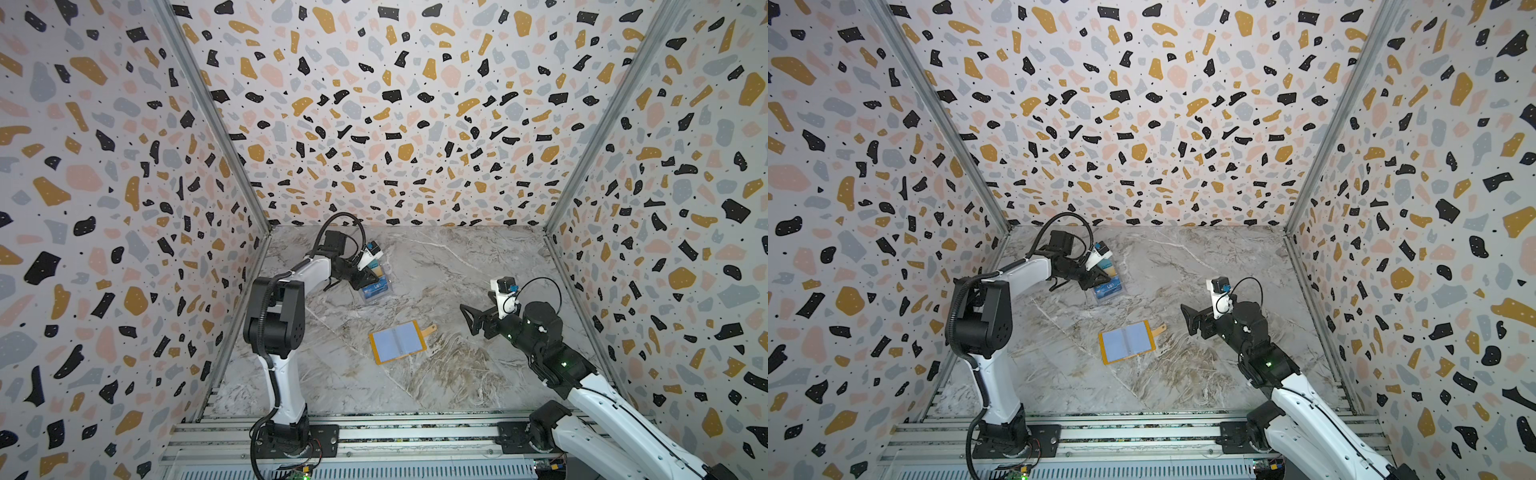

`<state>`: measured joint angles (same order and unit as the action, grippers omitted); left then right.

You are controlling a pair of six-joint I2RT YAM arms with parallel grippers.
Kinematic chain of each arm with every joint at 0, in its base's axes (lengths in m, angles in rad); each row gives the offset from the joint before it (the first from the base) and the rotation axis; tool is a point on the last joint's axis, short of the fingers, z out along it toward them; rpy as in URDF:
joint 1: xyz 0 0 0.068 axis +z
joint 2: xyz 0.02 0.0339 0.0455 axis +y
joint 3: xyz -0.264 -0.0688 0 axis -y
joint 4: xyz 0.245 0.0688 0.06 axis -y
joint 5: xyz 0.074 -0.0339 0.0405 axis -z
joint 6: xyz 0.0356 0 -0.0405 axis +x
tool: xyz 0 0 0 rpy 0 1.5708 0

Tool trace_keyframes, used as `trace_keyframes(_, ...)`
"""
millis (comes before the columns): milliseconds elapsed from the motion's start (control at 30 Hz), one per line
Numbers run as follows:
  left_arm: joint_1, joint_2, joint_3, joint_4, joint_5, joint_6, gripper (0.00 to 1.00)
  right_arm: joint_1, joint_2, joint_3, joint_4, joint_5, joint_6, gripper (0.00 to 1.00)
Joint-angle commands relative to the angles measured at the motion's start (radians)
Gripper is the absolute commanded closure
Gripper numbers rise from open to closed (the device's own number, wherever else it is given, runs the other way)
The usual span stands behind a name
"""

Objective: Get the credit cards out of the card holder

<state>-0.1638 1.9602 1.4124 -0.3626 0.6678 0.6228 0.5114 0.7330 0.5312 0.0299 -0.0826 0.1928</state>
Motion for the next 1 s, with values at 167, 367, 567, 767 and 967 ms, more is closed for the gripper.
trace_keyframes(167,-0.002,-0.166,-0.086,0.131,-0.171,-0.098,0.69,-0.002,0.033,0.050,0.002,0.086,-0.012,0.01)
trace_keyframes(367,-0.002,-0.358,-0.259,0.361,-0.437,-0.302,0.65,-0.008,0.133,0.109,0.014,0.213,-0.030,0.01)
trace_keyframes(567,0.000,-0.580,-0.503,0.524,-0.699,-0.458,0.56,-0.048,0.231,0.115,0.111,0.351,-0.066,0.01)
trace_keyframes(767,0.013,-0.777,-0.790,0.676,-0.869,-0.492,0.46,-0.123,0.319,0.026,0.322,0.517,-0.122,0.01)
trace_keyframes(967,0.035,-0.877,-1.055,0.970,-0.955,-0.564,0.33,-0.273,0.410,-0.135,0.636,0.502,-0.136,0.01)
